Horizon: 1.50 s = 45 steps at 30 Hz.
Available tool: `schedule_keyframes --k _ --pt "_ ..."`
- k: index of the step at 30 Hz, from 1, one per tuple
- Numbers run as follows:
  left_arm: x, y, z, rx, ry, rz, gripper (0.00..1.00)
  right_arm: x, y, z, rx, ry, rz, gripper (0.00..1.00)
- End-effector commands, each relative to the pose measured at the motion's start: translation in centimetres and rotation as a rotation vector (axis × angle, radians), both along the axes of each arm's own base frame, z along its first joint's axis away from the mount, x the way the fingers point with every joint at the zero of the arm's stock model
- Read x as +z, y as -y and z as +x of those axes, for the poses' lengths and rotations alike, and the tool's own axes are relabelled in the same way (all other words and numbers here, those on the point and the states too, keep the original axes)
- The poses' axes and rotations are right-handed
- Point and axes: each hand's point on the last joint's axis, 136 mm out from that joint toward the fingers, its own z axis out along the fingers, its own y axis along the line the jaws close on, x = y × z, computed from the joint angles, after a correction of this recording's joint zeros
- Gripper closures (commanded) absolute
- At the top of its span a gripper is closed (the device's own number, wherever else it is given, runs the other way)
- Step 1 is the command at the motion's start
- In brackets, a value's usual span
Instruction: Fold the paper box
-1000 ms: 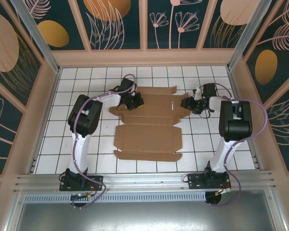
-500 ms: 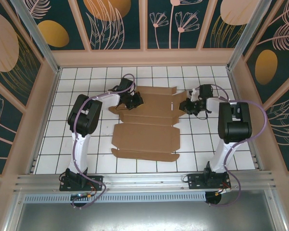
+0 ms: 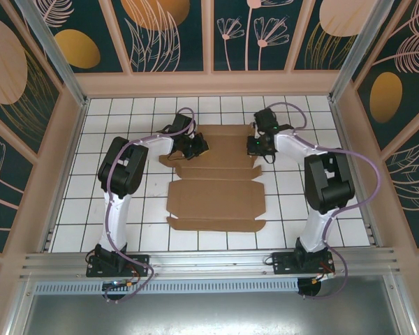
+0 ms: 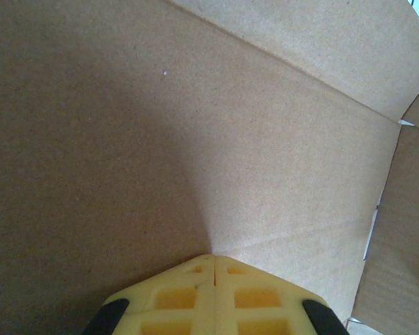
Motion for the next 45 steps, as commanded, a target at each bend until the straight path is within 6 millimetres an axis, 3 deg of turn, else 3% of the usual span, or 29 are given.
schedule_keyframes --k 1,9,15,24,28,31,35,39,42,45 --pt "-1.5 0.0 -1.2 -0.003 -0.062 -0.007 1.00 0.0 -0.4 0.0 -0.001 0.030 -0.216 0.89" --pt "-1.6 0.2 -1.3 0.002 -0.081 -0.027 1.00 -1.1 -3.8 -0.3 0.039 0.067 -0.363 0.84" --pt "-1.9 0.2 -1.4 0.008 -0.092 -0.031 1.00 -2.6 -6.0 0.2 0.100 0.080 -0.514 0.73" --pt "-2.1 0.2 -1.4 0.017 -0.109 -0.046 1.00 -6.8 -8.2 0.4 0.170 0.036 -0.687 0.61" --pt "-2.1 0.1 -1.3 0.020 -0.110 -0.047 1.00 -8.0 -9.0 0.0 0.185 0.016 -0.687 0.54" --pt "-2.1 0.0 -1.3 0.021 -0.112 -0.047 1.00 -7.4 -9.2 0.1 0.175 0.033 -0.662 0.53" --pt "-2.1 -0.2 -1.2 0.027 -0.112 -0.048 1.00 -4.4 -9.9 1.0 0.158 0.099 -0.584 0.54" --pt "-2.0 -0.6 -0.9 0.036 -0.113 -0.051 1.00 -1.8 -10.4 1.7 0.137 0.137 -0.473 0.65" --pt "-1.9 -0.7 -0.8 0.040 -0.111 -0.052 1.00 -1.6 -10.8 1.7 0.144 0.125 -0.405 0.72" --pt "-1.7 -0.8 -0.7 0.041 -0.107 -0.054 1.00 -2.9 -11.4 1.2 0.167 0.084 -0.361 0.73"
